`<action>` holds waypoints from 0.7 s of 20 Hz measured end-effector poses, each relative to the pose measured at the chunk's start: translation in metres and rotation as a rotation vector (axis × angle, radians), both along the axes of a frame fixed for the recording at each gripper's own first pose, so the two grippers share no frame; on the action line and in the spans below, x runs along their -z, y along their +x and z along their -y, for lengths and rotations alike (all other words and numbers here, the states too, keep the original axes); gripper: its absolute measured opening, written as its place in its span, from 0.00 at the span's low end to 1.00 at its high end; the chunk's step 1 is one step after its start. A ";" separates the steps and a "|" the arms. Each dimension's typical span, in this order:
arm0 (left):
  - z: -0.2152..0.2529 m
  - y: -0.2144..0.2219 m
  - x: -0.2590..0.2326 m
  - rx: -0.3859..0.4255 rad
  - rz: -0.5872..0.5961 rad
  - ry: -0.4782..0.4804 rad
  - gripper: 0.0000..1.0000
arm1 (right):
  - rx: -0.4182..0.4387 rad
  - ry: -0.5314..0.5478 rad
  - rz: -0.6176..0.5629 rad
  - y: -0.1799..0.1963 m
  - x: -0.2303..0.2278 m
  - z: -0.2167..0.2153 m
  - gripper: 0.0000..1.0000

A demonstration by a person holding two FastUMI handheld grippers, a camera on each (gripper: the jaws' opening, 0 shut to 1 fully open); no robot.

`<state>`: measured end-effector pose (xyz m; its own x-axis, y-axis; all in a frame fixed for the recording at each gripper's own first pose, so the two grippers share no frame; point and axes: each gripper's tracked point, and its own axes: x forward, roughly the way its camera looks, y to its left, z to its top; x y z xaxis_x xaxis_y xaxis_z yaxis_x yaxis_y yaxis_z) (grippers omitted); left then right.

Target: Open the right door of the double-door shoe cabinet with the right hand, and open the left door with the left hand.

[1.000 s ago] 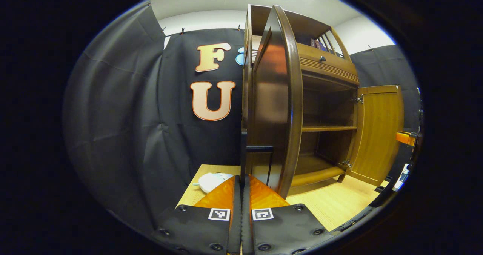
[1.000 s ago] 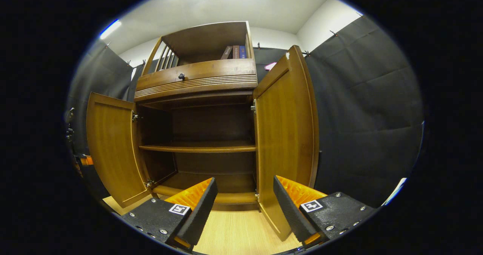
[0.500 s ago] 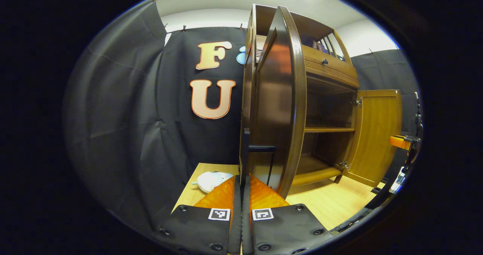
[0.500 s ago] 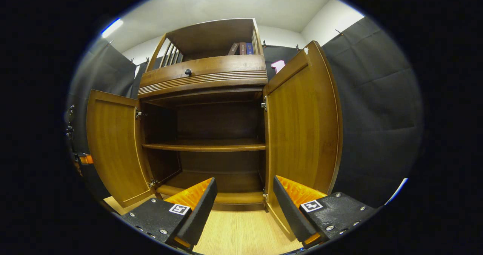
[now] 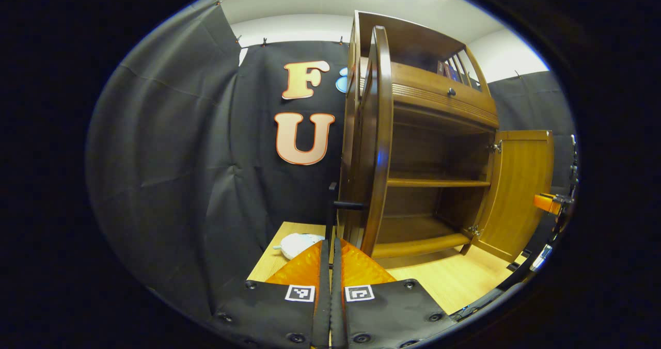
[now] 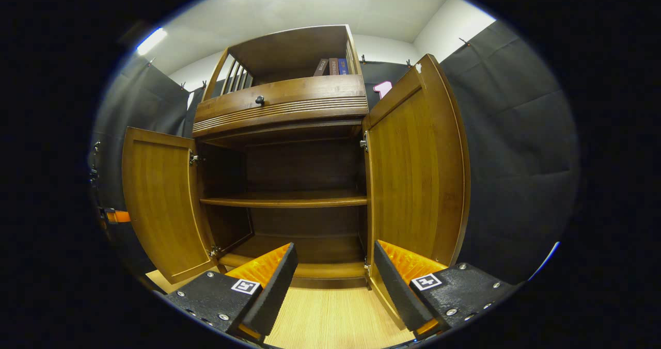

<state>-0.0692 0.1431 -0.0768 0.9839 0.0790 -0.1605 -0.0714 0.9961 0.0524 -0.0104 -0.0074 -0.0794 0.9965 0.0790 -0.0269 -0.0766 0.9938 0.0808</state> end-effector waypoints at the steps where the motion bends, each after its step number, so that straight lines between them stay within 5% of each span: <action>1: 0.007 -0.008 -0.010 -0.004 0.013 0.005 0.07 | -0.005 0.002 0.000 -0.001 -0.002 0.000 0.91; 6: 0.048 -0.028 -0.043 0.011 0.040 0.054 0.10 | -0.016 -0.020 0.007 -0.009 -0.016 0.002 0.91; 10: 0.081 -0.024 -0.053 0.000 0.025 0.105 0.39 | -0.023 -0.052 0.028 -0.019 -0.038 0.003 0.91; 13: 0.097 -0.021 -0.072 -0.024 0.069 0.125 0.39 | -0.024 -0.082 0.039 -0.026 -0.053 0.003 0.99; 14: 0.103 -0.020 -0.079 -0.027 0.091 0.121 0.47 | -0.023 -0.092 0.047 -0.028 -0.058 0.003 0.99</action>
<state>-0.0891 0.0402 0.0025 0.9912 0.1185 -0.0582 -0.1076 0.9805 0.1642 -0.0386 -0.0106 -0.0211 0.9948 0.1009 0.0116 -0.1007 0.9948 -0.0148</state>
